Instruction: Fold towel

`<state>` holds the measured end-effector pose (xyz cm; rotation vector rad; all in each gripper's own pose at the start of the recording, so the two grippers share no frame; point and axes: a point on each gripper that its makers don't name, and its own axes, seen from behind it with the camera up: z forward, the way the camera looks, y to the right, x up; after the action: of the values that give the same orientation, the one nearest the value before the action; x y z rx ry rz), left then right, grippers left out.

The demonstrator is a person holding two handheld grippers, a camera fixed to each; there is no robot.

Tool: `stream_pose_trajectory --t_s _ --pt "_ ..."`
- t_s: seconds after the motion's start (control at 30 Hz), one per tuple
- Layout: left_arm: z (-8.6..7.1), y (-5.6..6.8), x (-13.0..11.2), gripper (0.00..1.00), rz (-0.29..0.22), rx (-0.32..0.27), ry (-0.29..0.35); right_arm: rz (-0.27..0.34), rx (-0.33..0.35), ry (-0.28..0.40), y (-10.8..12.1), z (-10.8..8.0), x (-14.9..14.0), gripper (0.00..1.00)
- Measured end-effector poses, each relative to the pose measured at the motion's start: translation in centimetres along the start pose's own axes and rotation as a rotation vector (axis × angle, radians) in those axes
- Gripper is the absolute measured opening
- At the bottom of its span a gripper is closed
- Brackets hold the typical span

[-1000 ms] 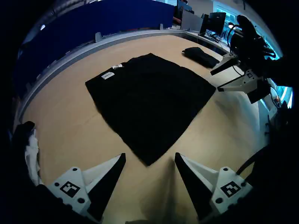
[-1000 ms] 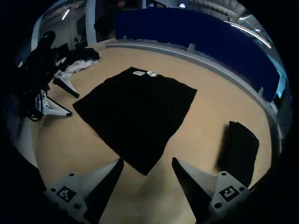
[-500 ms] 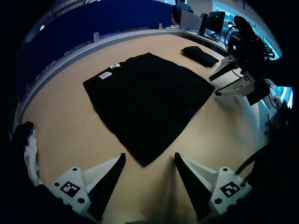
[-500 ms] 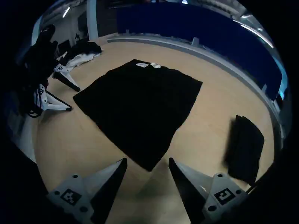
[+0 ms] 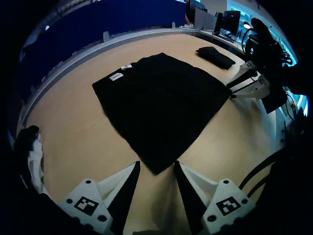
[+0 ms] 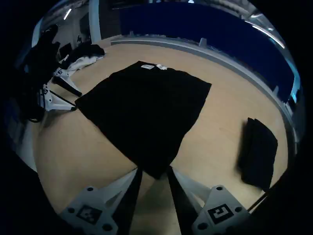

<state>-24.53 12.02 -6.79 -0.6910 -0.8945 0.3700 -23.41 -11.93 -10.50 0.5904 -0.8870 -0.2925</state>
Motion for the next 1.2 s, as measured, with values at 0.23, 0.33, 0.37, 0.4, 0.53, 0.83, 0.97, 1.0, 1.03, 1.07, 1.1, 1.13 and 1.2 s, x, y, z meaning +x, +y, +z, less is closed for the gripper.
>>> stream_pose_trajectory --t_s 0.23,0.33,0.37,0.4,0.53,0.83,0.97,1.0,1.03,1.07,1.1,1.13,1.2 --pt "0.1 0.2 -0.2 0.46 -0.002 0.004 -0.005 0.003 -0.003 0.0 0.0 -0.1 -0.1 0.35" --pt "0.2 0.2 -0.3 0.37 -0.006 0.008 -0.007 0.002 -0.002 -0.003 0.0 -0.2 -0.1 0.3" --pt "0.2 0.2 -0.3 0.34 -0.007 0.01 -0.009 0.003 -0.002 -0.004 0.0 -0.2 -0.2 0.3" --pt "0.3 0.2 -0.4 0.32 -0.008 0.012 -0.01 0.004 -0.002 -0.006 0.0 -0.2 -0.2 0.29" --pt "0.4 -0.1 -0.4 0.25 -0.013 0.021 -0.012 0.012 -0.004 -0.011 0.1 -0.1 -0.1 0.25" --pt "0.0 -0.3 -0.3 0.14 -0.026 0.023 -0.012 0.039 0.001 -0.013 0.2 -0.1 0.0 0.18" --pt "-0.3 -0.2 -0.3 0.12 -0.028 0.022 -0.012 0.041 0.0 -0.008 0.4 -0.2 0.3 0.17" --pt "-0.3 -0.2 -0.2 0.11 -0.029 0.022 -0.012 0.04 -0.001 -0.007 0.5 -0.2 0.4 0.17" --pt "-0.4 -0.2 -0.2 0.11 -0.031 0.021 -0.011 0.04 0.0 -0.006 0.5 -0.2 0.5 0.17" --pt "-0.4 -0.2 -0.1 0.11 -0.034 0.019 -0.011 0.039 0.001 -0.004 0.5 -0.3 0.5 0.17" --pt "-0.5 -0.2 -0.1 0.11 -0.037 0.018 -0.011 0.038 0.002 -0.003 0.5 -0.3 0.6 0.17" --pt "-0.5 -0.2 0.0 0.1 -0.041 0.018 -0.01 0.038 0.002 -0.003 0.5 -0.4 0.7 0.17" --pt "-0.5 -0.1 0.1 0.1 -0.05 0.016 -0.008 0.038 0.003 0.0 0.6 -0.4 0.8 0.17"
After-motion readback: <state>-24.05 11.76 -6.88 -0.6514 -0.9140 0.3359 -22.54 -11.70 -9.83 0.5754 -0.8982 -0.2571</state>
